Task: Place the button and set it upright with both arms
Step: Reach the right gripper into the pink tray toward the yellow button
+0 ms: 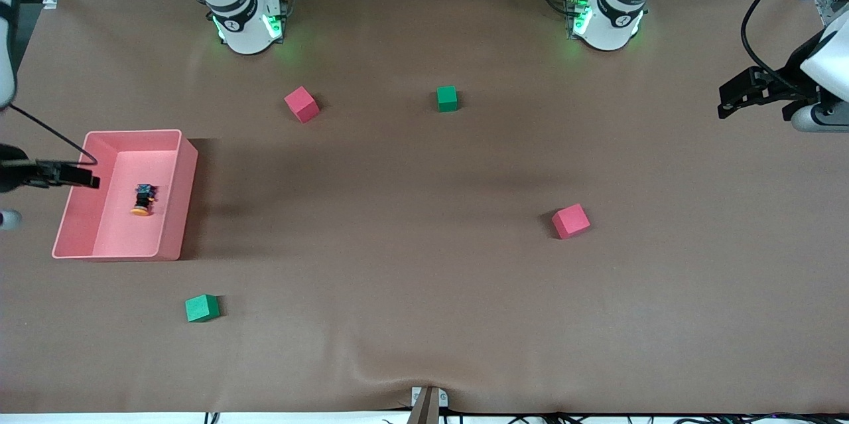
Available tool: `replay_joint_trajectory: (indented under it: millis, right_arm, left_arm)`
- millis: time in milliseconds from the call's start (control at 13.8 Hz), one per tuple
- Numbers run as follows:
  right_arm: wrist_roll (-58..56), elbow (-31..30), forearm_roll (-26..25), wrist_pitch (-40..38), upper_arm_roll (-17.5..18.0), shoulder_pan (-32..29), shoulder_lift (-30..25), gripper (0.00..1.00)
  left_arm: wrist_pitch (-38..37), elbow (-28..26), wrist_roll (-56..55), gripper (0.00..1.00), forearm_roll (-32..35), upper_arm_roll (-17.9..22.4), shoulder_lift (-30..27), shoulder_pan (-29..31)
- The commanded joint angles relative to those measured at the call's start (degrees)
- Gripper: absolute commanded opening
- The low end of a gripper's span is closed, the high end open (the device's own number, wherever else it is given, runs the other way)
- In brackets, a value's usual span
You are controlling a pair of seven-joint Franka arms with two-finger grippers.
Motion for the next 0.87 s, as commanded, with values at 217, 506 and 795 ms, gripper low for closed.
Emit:
replay_joint_trajectory:
  millis: [217,506,795]
  right_arm:
    - [-9.3,-12.3,-1.3,15.7,0.4,-5.6,1.6,1.00]
    - [-11.5,-15.2,-1.0,20.5,0.3,-9.4,5.6,1.00]
    - [-12.8,-22.8,-0.9,31.3,0.2,-9.9,7.4,1.00]
  left_arm:
    - [0.5,0.2,0.6,1.00,-0.5,-0.1,0.3,-0.5]
    - [0.5,0.1,0.6,1.00,-1.0,-0.3,0.7,-1.1]
    - [0.5,0.1,0.6,1.00,-1.0,-1.0,0.3,-1.5]
